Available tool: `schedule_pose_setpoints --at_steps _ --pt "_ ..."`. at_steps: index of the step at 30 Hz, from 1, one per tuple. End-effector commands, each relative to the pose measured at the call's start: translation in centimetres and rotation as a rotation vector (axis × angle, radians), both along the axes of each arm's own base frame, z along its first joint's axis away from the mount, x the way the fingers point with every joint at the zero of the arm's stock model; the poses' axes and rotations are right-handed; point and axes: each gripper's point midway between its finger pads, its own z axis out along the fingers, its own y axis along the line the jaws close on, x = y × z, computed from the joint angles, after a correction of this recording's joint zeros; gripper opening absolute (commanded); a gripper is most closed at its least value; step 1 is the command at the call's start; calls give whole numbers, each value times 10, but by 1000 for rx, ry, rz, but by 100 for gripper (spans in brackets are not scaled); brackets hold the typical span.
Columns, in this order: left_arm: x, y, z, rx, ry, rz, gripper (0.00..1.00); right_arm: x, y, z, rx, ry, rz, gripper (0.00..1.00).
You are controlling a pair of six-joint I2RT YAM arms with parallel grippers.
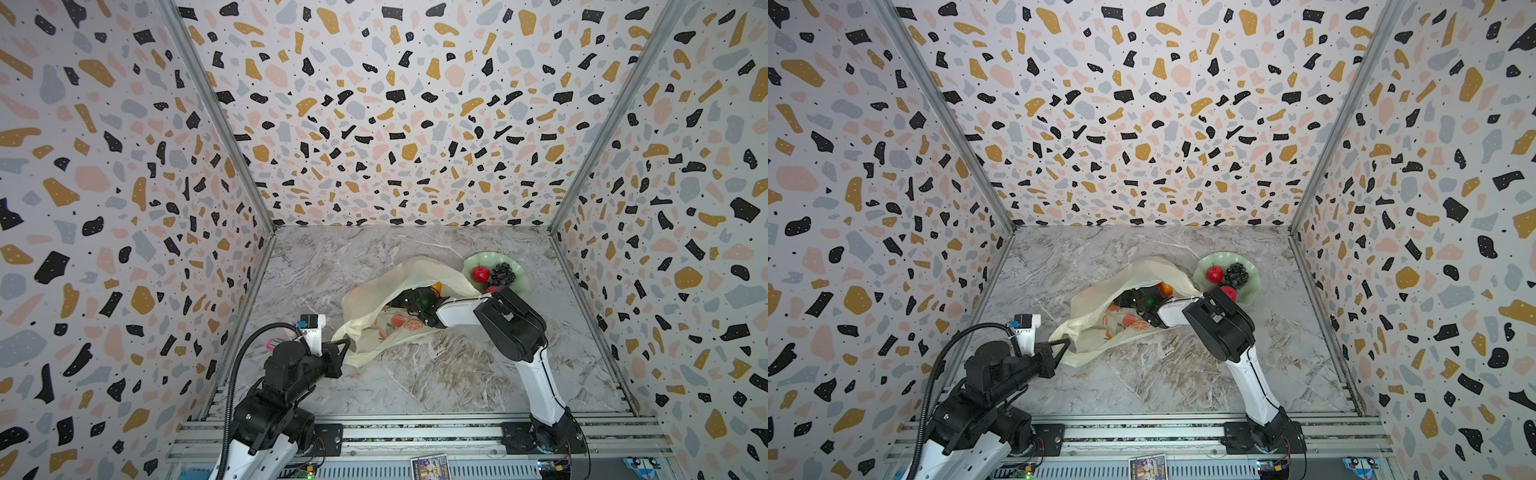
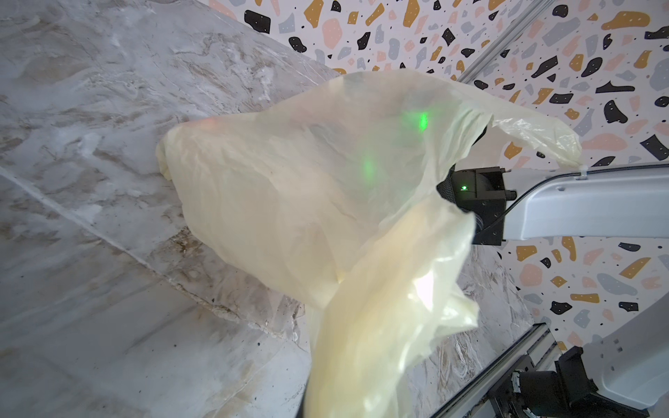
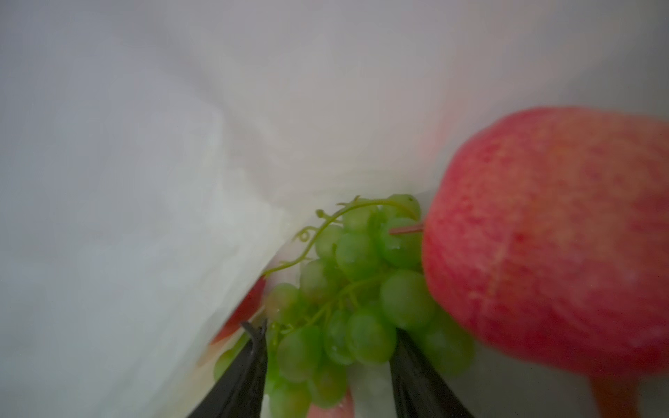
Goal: Take fruits out of the plastic bag
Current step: Take out the fake fruit from the plastic bag.
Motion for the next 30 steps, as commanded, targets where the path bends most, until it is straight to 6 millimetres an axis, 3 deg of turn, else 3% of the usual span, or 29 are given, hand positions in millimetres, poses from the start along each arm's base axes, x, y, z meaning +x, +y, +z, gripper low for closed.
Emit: schedule_pose_setpoints --at_steps 1,8,15,19,23,30 --pt "1 0 8 -10 -30 0 0 -4 7 -12 -35 38 2 55" --pt "0 0 9 -15 -38 -2 0 -6 15 -34 -102 47 18 49" --pt "-1 0 10 -16 -42 0 0 -8 13 -42 -125 56 22 32" --pt "0 2 11 -17 -45 10 0 -9 14 -24 -100 30 35 24" --pt "3 8 10 -11 -41 53 0 -12 17 8 -53 -25 69 10" --pt "9 23 14 -7 -45 156 0 -28 22 65 40 -112 166 7"
